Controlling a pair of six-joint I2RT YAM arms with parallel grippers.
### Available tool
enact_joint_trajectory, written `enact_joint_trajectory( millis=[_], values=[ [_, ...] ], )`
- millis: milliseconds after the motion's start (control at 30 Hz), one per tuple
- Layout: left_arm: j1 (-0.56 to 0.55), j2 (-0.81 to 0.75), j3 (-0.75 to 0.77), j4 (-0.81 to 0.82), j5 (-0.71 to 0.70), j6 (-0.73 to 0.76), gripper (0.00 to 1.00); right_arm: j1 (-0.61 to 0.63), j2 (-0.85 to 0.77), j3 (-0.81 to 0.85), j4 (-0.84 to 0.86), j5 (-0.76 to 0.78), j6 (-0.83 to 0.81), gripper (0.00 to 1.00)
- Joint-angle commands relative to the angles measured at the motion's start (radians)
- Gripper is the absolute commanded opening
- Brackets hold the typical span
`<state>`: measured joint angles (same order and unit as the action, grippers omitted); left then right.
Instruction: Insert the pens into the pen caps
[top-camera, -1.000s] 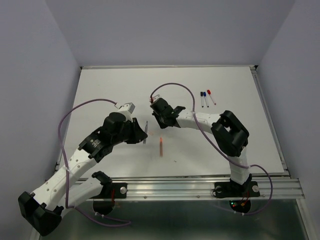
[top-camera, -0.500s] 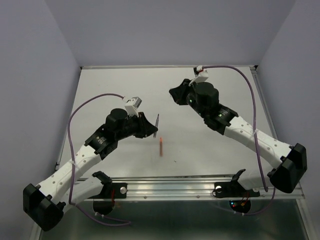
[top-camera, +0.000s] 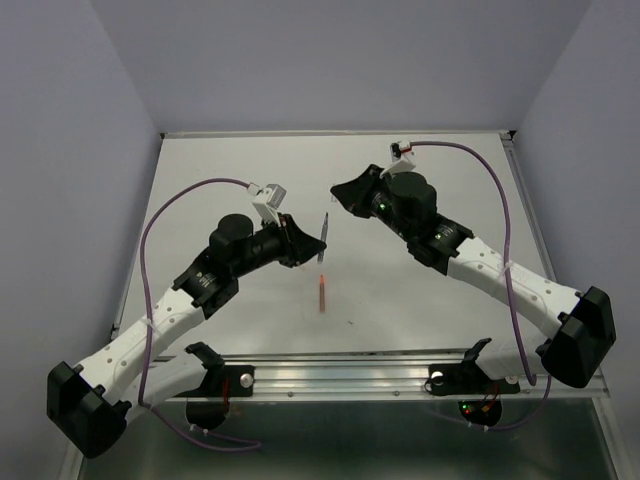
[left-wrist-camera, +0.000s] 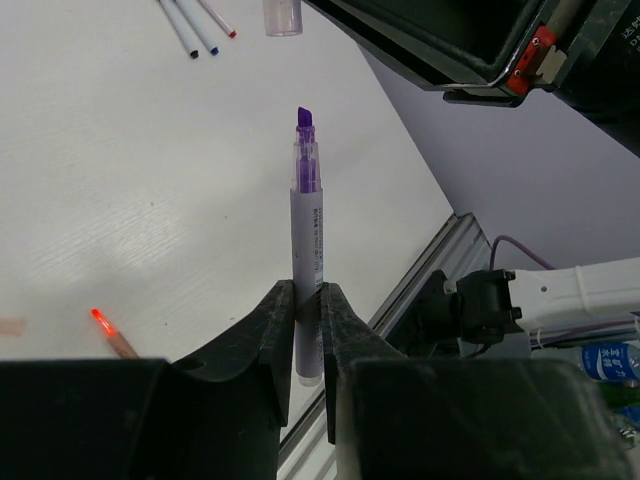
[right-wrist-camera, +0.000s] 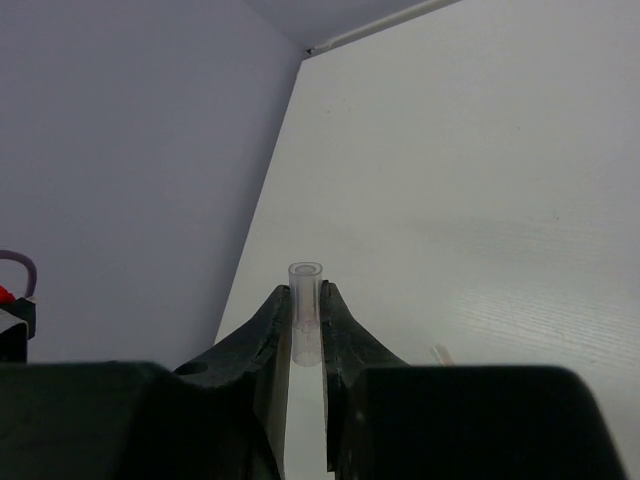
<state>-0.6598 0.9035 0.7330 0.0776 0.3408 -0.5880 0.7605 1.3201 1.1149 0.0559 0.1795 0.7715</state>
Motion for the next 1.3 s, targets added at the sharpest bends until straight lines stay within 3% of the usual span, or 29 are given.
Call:
enact_joint_trajectory(
  millis=[0,533,1267],
  values=[
    [-0.006,0.005,0.022,0.074,0.012,0.008,0.00,0.007,-0.016,0.006,0.096,-0.017,0.028,0.09],
    [-0.009,0.005,0.031,0.062,0.001,0.008,0.00,0.007,-0.005,0.016,0.093,-0.130,-0.018,0.12],
    [-0.009,-0.003,0.036,0.077,-0.005,0.014,0.00,0.007,-0.002,0.013,0.044,-0.150,-0.043,0.13]
  ],
)
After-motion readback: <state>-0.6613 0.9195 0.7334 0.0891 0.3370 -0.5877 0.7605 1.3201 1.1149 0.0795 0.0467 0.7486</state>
